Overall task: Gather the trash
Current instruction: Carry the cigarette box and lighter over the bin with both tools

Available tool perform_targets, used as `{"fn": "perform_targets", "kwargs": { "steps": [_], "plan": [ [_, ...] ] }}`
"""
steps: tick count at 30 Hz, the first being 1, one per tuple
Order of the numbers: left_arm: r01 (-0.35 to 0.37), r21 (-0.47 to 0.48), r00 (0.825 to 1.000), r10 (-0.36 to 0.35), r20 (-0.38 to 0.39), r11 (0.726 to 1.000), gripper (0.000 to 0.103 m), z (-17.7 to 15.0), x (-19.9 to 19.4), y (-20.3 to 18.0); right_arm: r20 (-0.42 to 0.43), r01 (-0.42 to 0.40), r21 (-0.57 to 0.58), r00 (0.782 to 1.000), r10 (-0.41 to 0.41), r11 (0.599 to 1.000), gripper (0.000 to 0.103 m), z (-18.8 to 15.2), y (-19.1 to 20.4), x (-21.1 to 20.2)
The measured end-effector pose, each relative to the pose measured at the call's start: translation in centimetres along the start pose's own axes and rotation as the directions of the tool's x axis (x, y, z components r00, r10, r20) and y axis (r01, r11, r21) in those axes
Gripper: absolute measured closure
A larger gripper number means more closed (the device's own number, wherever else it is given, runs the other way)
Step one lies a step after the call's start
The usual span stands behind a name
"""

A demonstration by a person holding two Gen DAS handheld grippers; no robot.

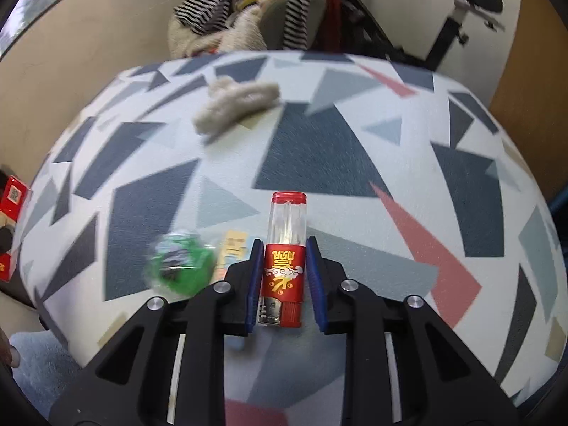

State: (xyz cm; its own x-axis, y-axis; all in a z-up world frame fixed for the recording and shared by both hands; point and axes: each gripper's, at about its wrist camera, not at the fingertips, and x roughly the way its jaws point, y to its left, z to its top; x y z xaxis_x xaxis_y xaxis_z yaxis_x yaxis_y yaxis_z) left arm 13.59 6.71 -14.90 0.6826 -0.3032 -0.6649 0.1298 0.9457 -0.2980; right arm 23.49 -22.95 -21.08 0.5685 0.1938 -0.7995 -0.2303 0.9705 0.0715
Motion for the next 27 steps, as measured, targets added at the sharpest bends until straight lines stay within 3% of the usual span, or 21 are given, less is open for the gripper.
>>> {"fn": "perform_targets", "kwargs": {
  "steps": [5, 18, 27],
  "plan": [
    [0.017, 0.024, 1.000, -0.017, 0.009, 1.000, 0.047, -1.0, -1.9, -1.7, 0.063, -0.058, -0.016, 0.996, 0.059, 0.998, 0.076, -1.4, 0.9, -3.1],
    [0.054, 0.091, 0.998, -0.056, 0.019, 0.994, 0.047, -5.4, -6.1, -6.0, 0.118, -0.100, -0.010, 0.988, 0.100, 0.995, 0.076, -5.4, 1.9, -9.3],
    [0.072, 0.112, 0.997, -0.069, -0.036, 0.991, 0.047, -9.4, -6.9, -7.1, 0.139, -0.128, -0.007, 0.982, 0.128, 0.992, 0.076, -9.7, 2.6, -12.3]
  ]
}}
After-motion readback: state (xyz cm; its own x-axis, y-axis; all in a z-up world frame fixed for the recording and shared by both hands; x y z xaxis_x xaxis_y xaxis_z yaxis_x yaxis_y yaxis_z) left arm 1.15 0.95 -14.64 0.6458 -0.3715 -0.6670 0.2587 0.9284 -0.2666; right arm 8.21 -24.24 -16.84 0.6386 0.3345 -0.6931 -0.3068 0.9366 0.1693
